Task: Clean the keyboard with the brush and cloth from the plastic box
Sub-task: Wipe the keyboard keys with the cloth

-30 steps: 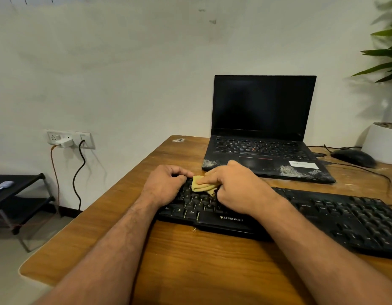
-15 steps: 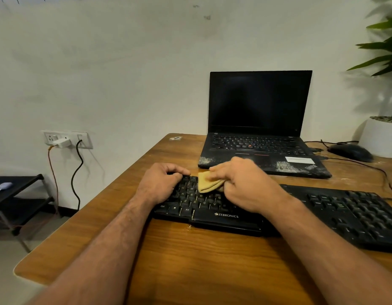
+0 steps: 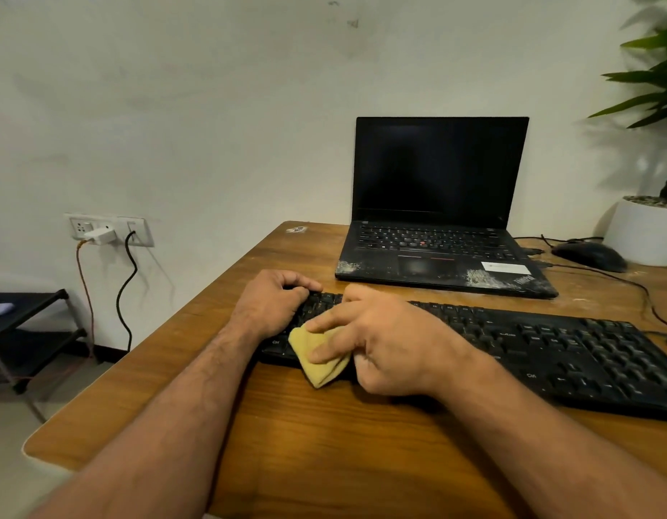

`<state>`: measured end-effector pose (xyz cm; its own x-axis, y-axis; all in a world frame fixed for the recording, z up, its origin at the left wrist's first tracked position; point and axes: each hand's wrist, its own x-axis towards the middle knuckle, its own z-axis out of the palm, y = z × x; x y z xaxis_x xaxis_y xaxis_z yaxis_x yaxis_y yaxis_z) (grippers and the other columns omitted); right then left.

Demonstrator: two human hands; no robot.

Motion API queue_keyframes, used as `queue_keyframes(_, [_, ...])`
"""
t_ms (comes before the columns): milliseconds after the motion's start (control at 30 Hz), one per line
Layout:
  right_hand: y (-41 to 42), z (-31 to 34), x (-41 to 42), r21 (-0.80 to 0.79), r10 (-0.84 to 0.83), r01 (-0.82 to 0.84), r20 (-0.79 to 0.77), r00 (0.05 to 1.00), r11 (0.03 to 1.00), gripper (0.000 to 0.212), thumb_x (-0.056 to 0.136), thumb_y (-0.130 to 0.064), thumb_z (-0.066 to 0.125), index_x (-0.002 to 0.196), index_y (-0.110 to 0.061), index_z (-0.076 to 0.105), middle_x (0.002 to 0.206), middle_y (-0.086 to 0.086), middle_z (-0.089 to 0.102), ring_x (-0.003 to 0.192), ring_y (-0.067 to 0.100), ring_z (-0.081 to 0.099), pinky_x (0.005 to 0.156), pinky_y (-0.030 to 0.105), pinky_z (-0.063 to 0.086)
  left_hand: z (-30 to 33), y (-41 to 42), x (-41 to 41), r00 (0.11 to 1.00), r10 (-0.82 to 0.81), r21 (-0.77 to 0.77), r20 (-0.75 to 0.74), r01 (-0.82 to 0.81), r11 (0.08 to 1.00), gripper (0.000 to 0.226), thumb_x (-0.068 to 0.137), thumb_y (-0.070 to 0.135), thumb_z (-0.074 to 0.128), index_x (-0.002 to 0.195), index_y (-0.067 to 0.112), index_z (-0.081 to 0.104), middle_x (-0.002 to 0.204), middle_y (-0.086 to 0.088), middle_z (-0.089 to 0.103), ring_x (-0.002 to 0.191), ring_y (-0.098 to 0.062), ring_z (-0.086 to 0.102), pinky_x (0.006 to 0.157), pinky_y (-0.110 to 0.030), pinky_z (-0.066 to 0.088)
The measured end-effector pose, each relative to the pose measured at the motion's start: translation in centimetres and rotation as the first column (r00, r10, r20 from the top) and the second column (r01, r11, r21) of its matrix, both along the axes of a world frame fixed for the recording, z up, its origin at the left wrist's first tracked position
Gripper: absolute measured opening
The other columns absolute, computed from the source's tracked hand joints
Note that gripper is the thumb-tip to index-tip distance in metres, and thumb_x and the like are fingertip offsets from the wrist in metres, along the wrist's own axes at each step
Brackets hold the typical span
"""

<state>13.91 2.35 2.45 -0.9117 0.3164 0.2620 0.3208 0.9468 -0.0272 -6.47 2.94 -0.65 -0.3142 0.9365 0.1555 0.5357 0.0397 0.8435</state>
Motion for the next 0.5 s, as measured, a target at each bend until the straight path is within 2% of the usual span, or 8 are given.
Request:
queue_keyframes(100, [1.1,0.3,0.2,-0.041,-0.131,0.129,-0.041,0.991,0.991,0.045,0.072,-0.005,0.055,0.101,-0.027,0.081,0.119,-0.015,0.071,0.089,0.012,0.045,0.074,0.024,0.048,-0.1,0.0,0.0,1.0,0.013,-0.001,0.005,-0.013,1.0,0.021,0.094,0.017,0.06,0.087,0.029,0.076,0.085,0.006,0.075,0.056,-0.003,0.061,0.051,-0.019,0.047])
queue_keyframes(233, [2.0,0.5,1.7,-0.039,-0.329,0.327,-0.076,0.941,0.944,0.049,0.083,-0.006,0.05,0.115,-0.033,0.075,0.128,-0.021,0.065,0.098,0.008,0.044,0.088,0.023,0.045,-0.1,0.0,0.1,1.0,0.009,-0.012,0.007,-0.009,1.0,0.019,0.095,0.02,0.059,0.091,0.029,0.076,0.09,0.009,0.073,0.062,-0.002,0.063,0.051,-0.014,0.048])
queue_keyframes(333, [1.2,0.3,0.7,-0.132,-0.309,0.295,-0.103,0.945,0.946,0.051,0.087,-0.004,0.049,0.119,-0.037,0.072,0.13,-0.024,0.062,0.099,0.009,0.042,0.091,0.024,0.044,-0.1,0.1,0.0,1.0,0.008,-0.014,-0.017,-0.008,1.0,0.019,0.095,0.021,0.059,0.09,0.03,0.075,0.09,0.01,0.073,0.06,-0.004,0.062,0.049,-0.015,0.048])
queue_keyframes(400, [1.8,-0.3,0.0,-0.158,-0.293,0.281,-0.059,0.954,0.946,0.053,0.088,-0.004,0.049,0.121,-0.041,0.07,0.13,-0.026,0.061,0.098,0.01,0.042,0.091,0.027,0.045,-0.2,0.2,-0.1,0.999,0.006,-0.009,-0.034,-0.007,1.0,0.02,0.095,0.021,0.059,0.09,0.03,0.076,0.089,0.01,0.073,0.06,-0.005,0.06,0.05,-0.017,0.048])
queue_keyframes(500, [4.4,-0.7,0.1,-0.18,-0.461,0.442,-0.08,0.884,0.879,0.054,0.086,-0.011,0.044,0.119,-0.047,0.068,0.124,-0.012,0.063,0.094,0.014,0.046,0.09,0.033,0.049,-0.3,0.3,-0.1,1.0,0.003,-0.013,-0.008,-0.003,1.0,0.018,0.095,0.021,0.059,0.091,0.029,0.076,0.096,0.01,0.072,0.072,-0.003,0.064,0.062,-0.019,0.048])
